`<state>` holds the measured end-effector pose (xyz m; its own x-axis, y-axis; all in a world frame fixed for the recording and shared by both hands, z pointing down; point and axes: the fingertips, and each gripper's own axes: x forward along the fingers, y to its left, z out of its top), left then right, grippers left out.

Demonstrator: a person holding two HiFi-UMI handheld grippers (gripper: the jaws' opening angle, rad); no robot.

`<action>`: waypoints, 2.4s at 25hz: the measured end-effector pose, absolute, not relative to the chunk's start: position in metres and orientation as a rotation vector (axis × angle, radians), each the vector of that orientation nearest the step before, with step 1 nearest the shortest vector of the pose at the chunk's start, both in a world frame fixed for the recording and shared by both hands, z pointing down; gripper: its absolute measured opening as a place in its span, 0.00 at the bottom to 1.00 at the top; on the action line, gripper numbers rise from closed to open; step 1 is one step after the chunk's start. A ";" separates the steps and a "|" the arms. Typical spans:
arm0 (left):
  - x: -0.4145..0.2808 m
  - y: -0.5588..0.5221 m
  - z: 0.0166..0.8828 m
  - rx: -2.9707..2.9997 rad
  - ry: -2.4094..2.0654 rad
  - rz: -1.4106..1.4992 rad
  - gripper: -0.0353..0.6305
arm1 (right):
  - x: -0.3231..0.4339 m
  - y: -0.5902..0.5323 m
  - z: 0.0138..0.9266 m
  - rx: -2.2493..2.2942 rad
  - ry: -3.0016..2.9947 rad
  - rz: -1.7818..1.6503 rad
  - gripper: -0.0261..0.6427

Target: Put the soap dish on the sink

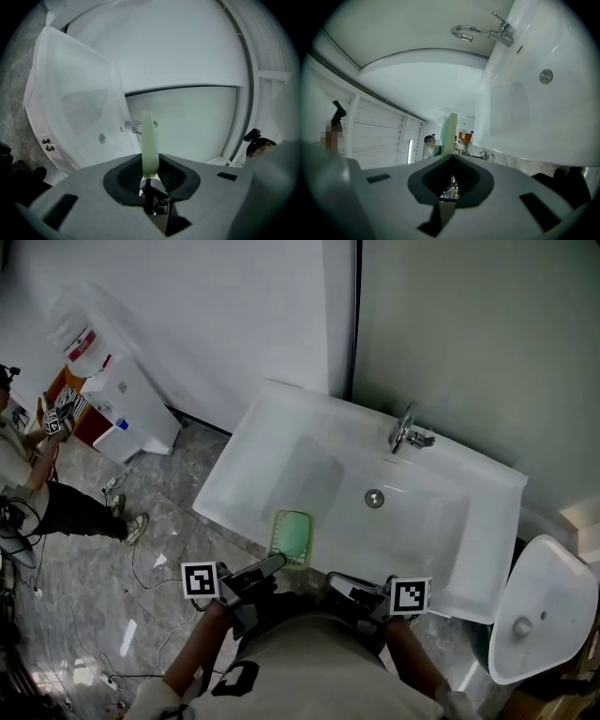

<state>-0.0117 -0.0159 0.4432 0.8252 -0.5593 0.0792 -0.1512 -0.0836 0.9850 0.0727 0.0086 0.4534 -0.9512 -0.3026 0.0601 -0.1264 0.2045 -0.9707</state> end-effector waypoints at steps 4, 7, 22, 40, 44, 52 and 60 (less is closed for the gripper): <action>-0.009 -0.025 0.445 1.642 -0.565 -0.360 0.19 | 0.082 0.003 0.457 -0.447 2.290 -1.851 0.05; -0.010 -0.035 0.445 1.644 -0.543 -0.369 0.19 | 0.085 -0.002 0.458 -0.482 2.291 -1.835 0.05; -0.096 -0.113 0.456 1.639 -0.423 -0.338 0.19 | 0.008 -0.068 0.453 -0.695 2.272 -1.797 0.05; -0.168 -0.188 0.491 1.620 -0.375 -0.224 0.19 | -0.069 -0.109 0.460 -0.875 2.217 -1.820 0.05; -0.165 -0.197 0.493 1.614 -0.389 -0.226 0.19 | -0.062 -0.114 0.465 -0.894 2.240 -1.831 0.05; -0.148 -0.220 0.496 1.588 -0.453 -0.279 0.19 | -0.041 -0.137 0.467 -0.805 2.252 -1.864 0.05; -0.138 -0.255 0.512 1.584 -0.492 -0.284 0.19 | -0.028 -0.154 0.471 -0.756 2.236 -1.903 0.05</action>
